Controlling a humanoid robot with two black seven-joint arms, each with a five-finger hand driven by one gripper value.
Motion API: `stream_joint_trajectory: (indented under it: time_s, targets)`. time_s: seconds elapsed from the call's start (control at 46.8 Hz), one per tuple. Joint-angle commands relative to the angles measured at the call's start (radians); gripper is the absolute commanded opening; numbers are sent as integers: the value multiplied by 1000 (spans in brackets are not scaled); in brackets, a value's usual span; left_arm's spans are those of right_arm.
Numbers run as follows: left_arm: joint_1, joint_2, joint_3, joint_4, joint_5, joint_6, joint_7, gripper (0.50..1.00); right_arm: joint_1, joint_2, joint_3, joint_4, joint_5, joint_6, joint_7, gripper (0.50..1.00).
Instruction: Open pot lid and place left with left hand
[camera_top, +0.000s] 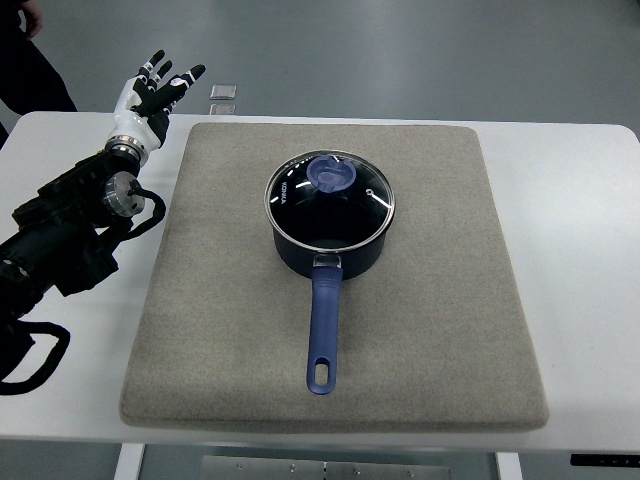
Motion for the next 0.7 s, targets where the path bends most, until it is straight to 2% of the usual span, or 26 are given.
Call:
stream_joint_trajectory:
  time_s: [0.0,0.684]
  targets:
    - [0,0,0,1,0,1,0,988,0,0,0,0,0,0,-1,917]
    - [0,-2,4,-5,0,3,-6,988,0,0,0,0,0,0,0,917]
